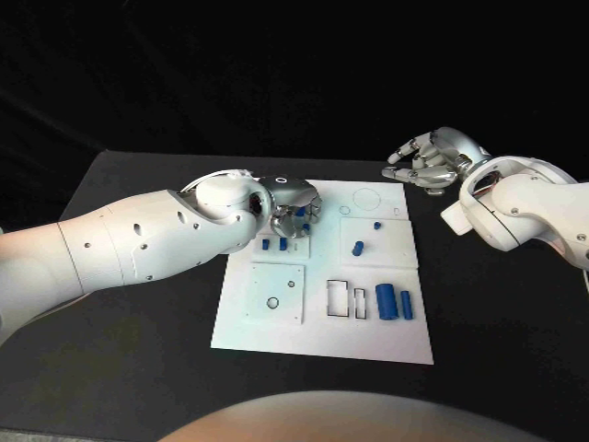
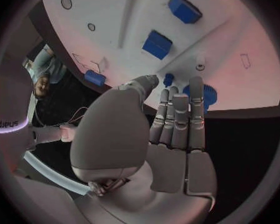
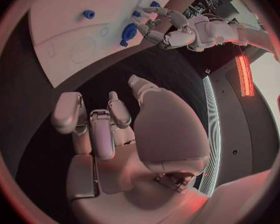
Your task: Assemble the parts on the task board
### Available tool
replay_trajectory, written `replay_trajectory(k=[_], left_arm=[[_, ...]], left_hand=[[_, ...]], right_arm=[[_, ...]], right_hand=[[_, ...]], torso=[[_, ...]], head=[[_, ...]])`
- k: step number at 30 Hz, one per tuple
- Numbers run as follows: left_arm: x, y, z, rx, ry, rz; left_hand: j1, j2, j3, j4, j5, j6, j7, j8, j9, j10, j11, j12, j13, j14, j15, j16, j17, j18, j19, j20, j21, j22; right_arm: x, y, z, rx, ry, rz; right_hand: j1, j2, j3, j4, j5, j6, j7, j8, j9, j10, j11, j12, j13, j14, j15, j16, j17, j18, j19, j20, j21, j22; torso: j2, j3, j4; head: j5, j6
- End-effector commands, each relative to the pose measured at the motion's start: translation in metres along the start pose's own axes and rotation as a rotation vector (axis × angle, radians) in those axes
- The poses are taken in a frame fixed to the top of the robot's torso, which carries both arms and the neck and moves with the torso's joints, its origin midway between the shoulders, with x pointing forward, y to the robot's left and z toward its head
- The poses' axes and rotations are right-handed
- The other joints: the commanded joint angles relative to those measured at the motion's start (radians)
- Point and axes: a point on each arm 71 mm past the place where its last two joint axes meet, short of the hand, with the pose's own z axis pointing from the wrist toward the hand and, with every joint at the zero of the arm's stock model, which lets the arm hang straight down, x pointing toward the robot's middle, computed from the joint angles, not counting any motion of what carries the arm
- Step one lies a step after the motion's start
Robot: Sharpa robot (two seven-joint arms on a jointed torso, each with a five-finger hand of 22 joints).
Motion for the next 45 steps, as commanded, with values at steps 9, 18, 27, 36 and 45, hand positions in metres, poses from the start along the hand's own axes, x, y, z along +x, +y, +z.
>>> replay_trajectory(k=[9, 18, 27, 36, 45], left_arm=[[0.0028, 0.0001, 0.0046, -0.016, 0.047, 0.018], [0.0044, 0.0022, 0.0077, -0.024, 0.058, 0.019], [0.0063, 0.0024, 0.0103, -0.023, 0.068, 0.019], [0.0057, 0.005, 0.0096, -0.025, 0.044, 0.014], [0.0032, 0.0058, 0.0078, -0.015, 0.007, 0.012]], left_hand=[[0.022, 0.007, 0.045, -0.015, 0.0, 0.042, -0.001, -0.008, -0.005, 0.045, -0.005, -0.006, -0.016, 0.035, -0.004, 0.039, 0.021, 0.013, -0.008, -0.004, 0.039, 0.026], [0.023, 0.008, 0.052, -0.019, -0.001, 0.045, -0.001, -0.012, -0.007, 0.052, -0.007, -0.009, -0.019, 0.041, -0.006, 0.047, 0.024, 0.013, -0.009, -0.006, 0.047, 0.032], [0.022, 0.011, 0.06, -0.022, -0.002, 0.045, 0.0, -0.018, -0.009, 0.057, -0.007, -0.013, -0.023, 0.049, -0.006, 0.055, 0.031, 0.013, -0.01, -0.007, 0.054, 0.038], [0.032, 0.046, 0.088, -0.061, -0.01, 0.118, -0.018, -0.004, 0.007, 0.144, -0.039, 0.006, -0.014, 0.146, -0.034, 0.121, 0.144, 0.01, 0.02, -0.026, 0.113, 0.092], [0.033, 0.046, 0.11, -0.088, -0.013, 0.134, -0.02, -0.016, 0.014, 0.166, -0.043, -0.013, -0.016, 0.161, -0.039, 0.126, 0.15, 0.005, 0.033, -0.034, 0.14, 0.12]], right_arm=[[0.0019, 0.001, 0.0005, -0.01, 0.013, -0.003], [0.0025, 0.0015, 0.0004, -0.011, 0.015, -0.003], [0.003, 0.002, 0.0005, -0.012, 0.016, -0.003], [0.003, 0.0022, 0.0004, -0.013, 0.015, -0.002], [0.0024, 0.0019, 0.0002, -0.013, 0.011, -0.002]], right_hand=[[-0.012, 0.002, 0.003, 0.004, -0.001, -0.007, -0.001, 0.004, -0.001, -0.007, 0.001, -0.006, 0.001, 0.055, -0.006, -0.003, 0.071, 0.02, -0.008, -0.001, -0.003, 0.0], [-0.012, 0.002, 0.003, 0.004, -0.001, -0.006, -0.001, 0.005, -0.001, -0.006, 0.001, -0.005, 0.001, 0.055, -0.006, -0.003, 0.072, 0.02, -0.008, -0.001, -0.003, 0.0], [-0.012, 0.002, 0.003, 0.004, -0.001, -0.006, -0.001, 0.005, -0.001, -0.006, 0.001, -0.005, 0.001, 0.055, -0.006, -0.003, 0.072, 0.02, -0.008, -0.001, -0.003, 0.0], [-0.013, 0.003, 0.005, 0.004, -0.001, -0.004, -0.002, 0.008, -0.001, -0.006, 0.0, -0.005, 0.001, 0.055, -0.007, -0.003, 0.072, 0.02, -0.007, -0.001, -0.002, 0.001], [-0.013, 0.003, 0.005, 0.004, -0.001, -0.003, -0.002, 0.009, -0.001, -0.007, 0.0, -0.006, 0.0, 0.055, -0.007, -0.004, 0.07, 0.021, -0.009, -0.001, -0.005, -0.001]], torso=[[0.0, 0.0009, 0.0001], [0.0, 0.0004, -0.0002], [0.0, -0.0001, -0.0001], [-0.001, 0.0004, 0.0005], [-0.001, 0.0006, -0.0004]], head=[[-0.002, -0.007], [-0.003, -0.011], [-0.004, -0.017], [-0.003, -0.018], [-0.006, -0.016]])
